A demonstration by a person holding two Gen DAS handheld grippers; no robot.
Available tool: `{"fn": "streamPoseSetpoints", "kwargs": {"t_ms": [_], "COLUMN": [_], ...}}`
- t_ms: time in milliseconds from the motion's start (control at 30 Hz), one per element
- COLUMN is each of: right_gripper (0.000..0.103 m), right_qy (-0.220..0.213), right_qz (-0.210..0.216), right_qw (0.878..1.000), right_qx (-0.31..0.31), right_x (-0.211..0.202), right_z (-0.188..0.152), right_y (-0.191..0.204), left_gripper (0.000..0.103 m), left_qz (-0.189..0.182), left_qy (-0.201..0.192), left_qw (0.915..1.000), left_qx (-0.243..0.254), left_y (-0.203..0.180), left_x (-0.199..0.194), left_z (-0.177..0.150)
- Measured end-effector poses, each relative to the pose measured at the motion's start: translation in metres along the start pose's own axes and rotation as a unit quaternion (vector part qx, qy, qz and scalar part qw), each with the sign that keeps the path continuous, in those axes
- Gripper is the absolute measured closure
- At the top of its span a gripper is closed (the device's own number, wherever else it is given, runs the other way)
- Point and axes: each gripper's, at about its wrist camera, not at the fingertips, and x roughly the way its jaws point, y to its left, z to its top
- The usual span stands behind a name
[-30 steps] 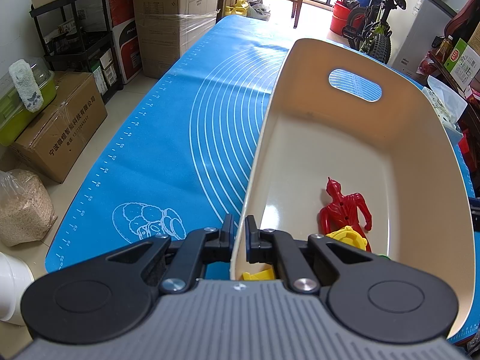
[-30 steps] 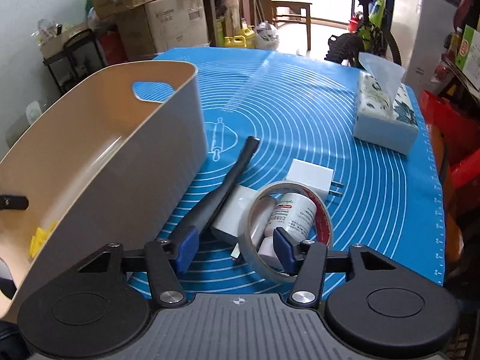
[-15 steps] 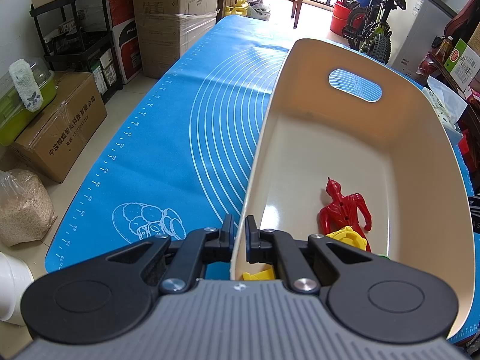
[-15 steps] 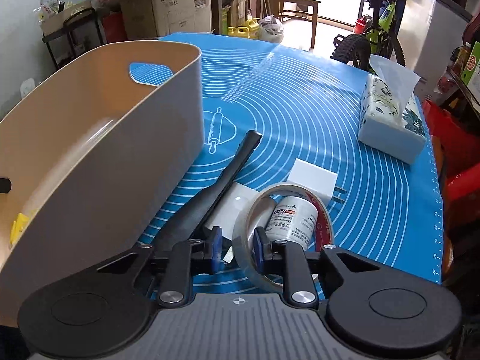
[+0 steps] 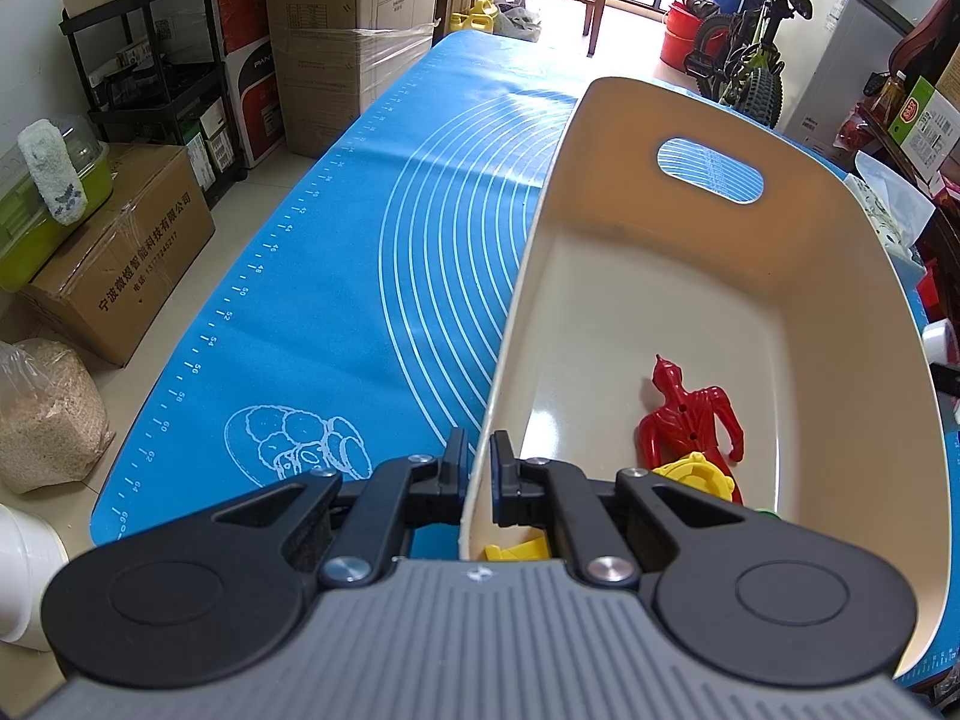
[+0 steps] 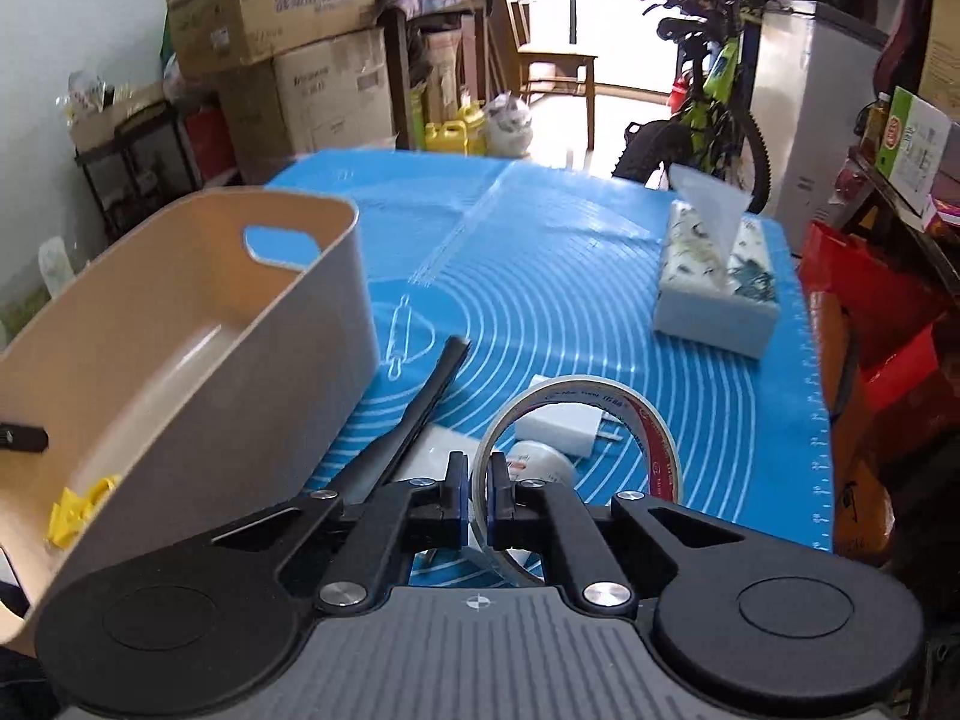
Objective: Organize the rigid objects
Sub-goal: 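Grasp the clear tape roll by its rim with the right tool and lift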
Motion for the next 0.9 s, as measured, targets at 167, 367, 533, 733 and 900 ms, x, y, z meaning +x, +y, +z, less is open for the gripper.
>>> {"fn": "streamPoseSetpoints", "kwargs": {"t_ms": [167,367,533,733,900], "right_gripper": [0.086,0.086,0.086,0.086,0.086], "right_qy": [-0.027,-0.057,-0.078,-0.085,-0.067], "right_qz": [-0.003,0.003,0.03,0.08,0.112], "right_qw": [1.0,0.998,0.996,0.992,0.988], "right_qx": [0.008,0.004,-0.017,-0.049,-0.084], "right_x": [-0.015,-0.031,-0.043,-0.052,-0.043], "right_z": [0.004,0.015,0.031,0.051,0.057], "right_y": [0.0,0.015,0.048,0.099,0.141], "left_gripper": [0.094,0.094,0.094,0.094,0.094], "left_qz": [0.001,-0.001,-0.001,-0.001,-0.001], "left_qy": [0.0,0.0,0.0,-0.001,-0.001], "left_qw": [1.0,1.0,1.0,1.0,1.0], "left_qx": [0.0,-0.002,-0.002,-0.002,-0.002], "left_y": [0.0,0.0,0.0,-0.001,-0.001], "left_x": [0.0,0.0,0.0,0.0,0.0], "left_z": [0.0,0.001,0.001,0.002,0.001]}}
